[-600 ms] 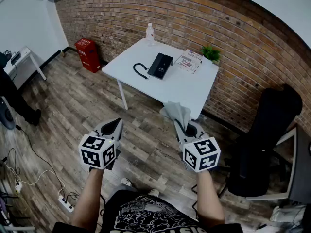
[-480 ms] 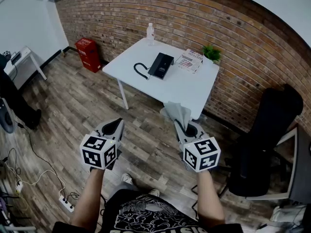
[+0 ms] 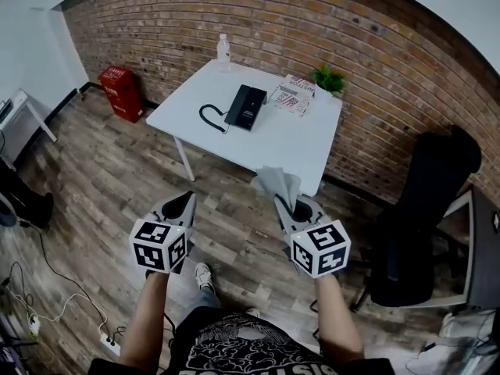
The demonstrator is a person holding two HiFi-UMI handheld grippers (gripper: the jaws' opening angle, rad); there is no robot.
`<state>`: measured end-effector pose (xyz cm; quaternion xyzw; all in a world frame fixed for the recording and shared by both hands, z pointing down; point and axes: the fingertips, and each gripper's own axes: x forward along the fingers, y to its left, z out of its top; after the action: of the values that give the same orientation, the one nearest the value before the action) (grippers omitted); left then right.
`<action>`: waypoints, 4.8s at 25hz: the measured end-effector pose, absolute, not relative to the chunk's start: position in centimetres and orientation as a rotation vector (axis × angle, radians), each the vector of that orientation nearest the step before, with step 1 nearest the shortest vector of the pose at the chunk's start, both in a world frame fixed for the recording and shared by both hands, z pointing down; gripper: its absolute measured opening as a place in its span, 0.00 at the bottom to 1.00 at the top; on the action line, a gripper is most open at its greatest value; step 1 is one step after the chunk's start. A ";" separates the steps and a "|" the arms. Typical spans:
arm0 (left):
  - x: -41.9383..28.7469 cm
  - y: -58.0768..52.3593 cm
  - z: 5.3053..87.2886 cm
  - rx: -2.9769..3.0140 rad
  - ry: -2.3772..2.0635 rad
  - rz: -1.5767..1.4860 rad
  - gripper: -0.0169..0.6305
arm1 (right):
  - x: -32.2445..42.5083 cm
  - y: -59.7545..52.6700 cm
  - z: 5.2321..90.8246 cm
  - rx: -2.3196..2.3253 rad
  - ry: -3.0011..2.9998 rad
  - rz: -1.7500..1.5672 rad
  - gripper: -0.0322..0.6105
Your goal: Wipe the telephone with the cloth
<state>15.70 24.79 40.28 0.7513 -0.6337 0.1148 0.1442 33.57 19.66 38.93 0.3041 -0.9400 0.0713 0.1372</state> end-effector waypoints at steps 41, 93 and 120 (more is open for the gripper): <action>-3.5 1.2 42.0 2.405 -1.490 0.383 0.04 | 14.3 0.2 39.4 1.230 -2.541 0.253 0.07; -4.6 -25.1 50.7 2.282 -1.350 0.553 0.04 | 9.7 -31.3 51.9 1.152 -2.405 0.587 0.07; -6.4 -21.3 50.8 2.399 -1.153 0.559 0.04 | 8.1 -23.7 55.6 1.319 -2.261 0.717 0.07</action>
<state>-6.37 -21.27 50.80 0.8626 -0.4144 0.2011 0.2092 8.07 -23.71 55.56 0.4749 -0.8142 0.2581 0.2120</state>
